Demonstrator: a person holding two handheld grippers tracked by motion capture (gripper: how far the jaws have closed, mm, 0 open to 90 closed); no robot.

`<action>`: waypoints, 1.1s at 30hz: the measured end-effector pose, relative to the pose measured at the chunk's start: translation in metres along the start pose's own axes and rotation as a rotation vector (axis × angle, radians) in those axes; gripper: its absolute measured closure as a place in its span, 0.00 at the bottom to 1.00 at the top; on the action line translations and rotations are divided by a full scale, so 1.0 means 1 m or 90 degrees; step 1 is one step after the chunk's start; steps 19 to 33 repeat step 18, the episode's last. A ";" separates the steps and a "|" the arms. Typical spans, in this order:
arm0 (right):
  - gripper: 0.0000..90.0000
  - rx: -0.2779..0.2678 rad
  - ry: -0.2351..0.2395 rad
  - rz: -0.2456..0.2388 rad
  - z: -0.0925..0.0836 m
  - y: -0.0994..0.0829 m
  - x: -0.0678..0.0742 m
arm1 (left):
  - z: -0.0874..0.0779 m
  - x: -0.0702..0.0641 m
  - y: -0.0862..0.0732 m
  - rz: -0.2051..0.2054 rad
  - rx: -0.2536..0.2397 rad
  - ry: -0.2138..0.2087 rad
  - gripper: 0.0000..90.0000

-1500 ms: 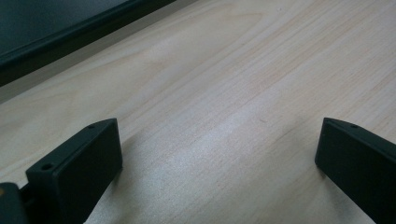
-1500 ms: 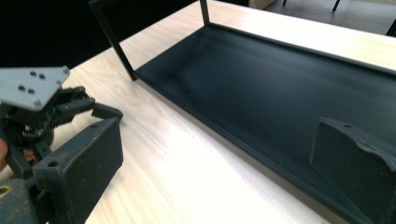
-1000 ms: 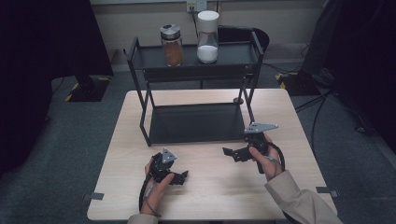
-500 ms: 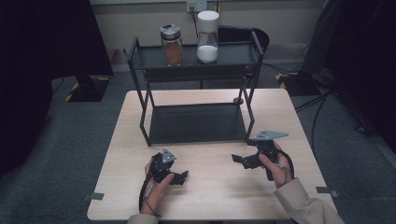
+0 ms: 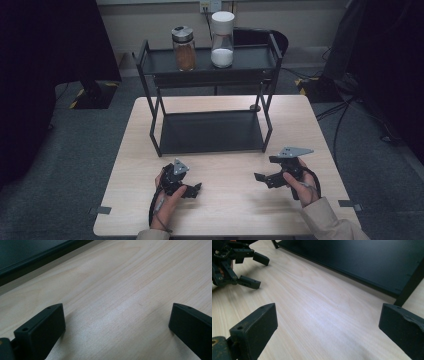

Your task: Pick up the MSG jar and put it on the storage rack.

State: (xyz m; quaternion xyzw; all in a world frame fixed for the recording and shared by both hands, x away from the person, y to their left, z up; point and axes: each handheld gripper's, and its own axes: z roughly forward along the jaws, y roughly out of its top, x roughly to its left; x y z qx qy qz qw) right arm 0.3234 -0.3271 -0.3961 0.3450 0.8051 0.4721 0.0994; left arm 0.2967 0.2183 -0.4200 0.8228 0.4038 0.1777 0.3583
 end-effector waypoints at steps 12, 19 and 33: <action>0.01 0.043 -0.036 -0.023 -0.002 -0.015 0.002 | 0.000 0.000 0.000 0.000 0.000 0.000 0.00; 0.01 0.068 -0.055 -0.031 0.002 -0.022 0.003 | 0.000 0.000 0.001 0.000 0.001 0.000 0.00; 0.01 0.068 -0.055 -0.031 0.002 -0.022 0.003 | 0.000 0.000 0.001 0.000 0.001 0.000 0.00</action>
